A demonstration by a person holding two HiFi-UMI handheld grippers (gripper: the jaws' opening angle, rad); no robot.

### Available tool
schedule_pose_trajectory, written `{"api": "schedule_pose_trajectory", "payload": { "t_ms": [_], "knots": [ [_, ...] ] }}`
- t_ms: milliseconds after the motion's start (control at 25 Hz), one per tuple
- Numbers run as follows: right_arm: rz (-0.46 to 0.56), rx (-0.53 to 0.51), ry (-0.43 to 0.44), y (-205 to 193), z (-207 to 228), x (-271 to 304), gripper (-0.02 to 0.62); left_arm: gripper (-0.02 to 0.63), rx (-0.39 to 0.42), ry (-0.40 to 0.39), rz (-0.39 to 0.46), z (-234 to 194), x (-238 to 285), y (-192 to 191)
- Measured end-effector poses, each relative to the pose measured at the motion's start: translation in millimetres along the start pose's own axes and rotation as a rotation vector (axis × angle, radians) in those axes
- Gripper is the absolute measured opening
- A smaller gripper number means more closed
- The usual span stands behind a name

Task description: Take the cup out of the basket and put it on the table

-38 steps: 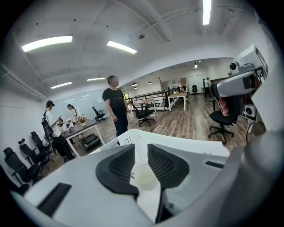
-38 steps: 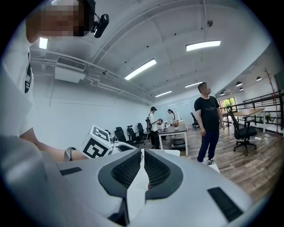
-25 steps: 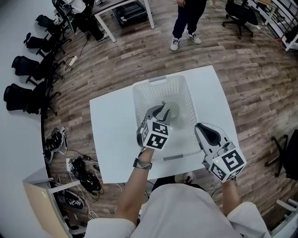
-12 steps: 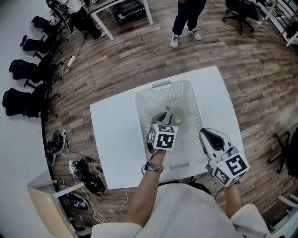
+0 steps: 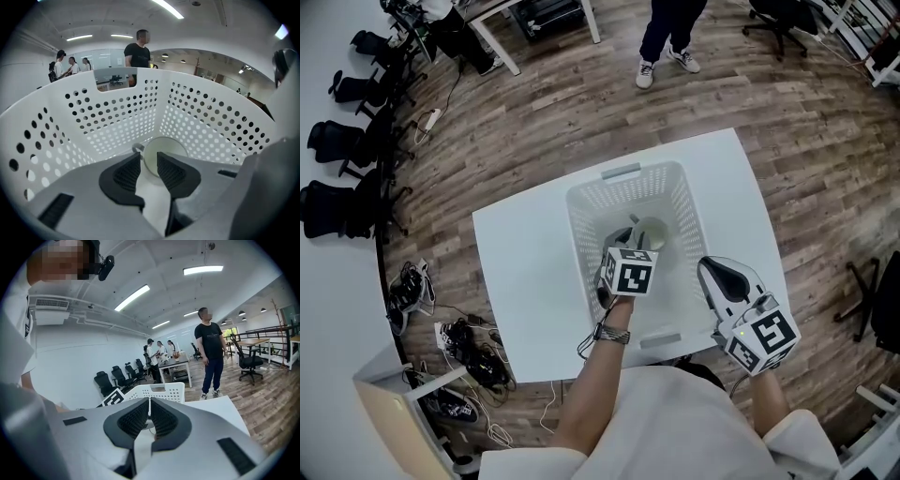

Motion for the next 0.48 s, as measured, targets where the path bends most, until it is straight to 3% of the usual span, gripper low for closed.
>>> {"api": "schedule_pose_trajectory", "payload": {
  "t_ms": [480],
  "knots": [
    [-0.017,0.005,0.006,-3,1,7,0.018,0.106,-0.094,-0.05,-0.023,-11,14,-6]
  ]
}}
Point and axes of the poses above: the fingertips, and each gripper's own axes: x forward along the fingers, z to its right, y out of its top, the point moved 8 cm from there along -x, backward along the fingers, and after that the axes turned 14 degrees about -y, right-handed, at the moved point
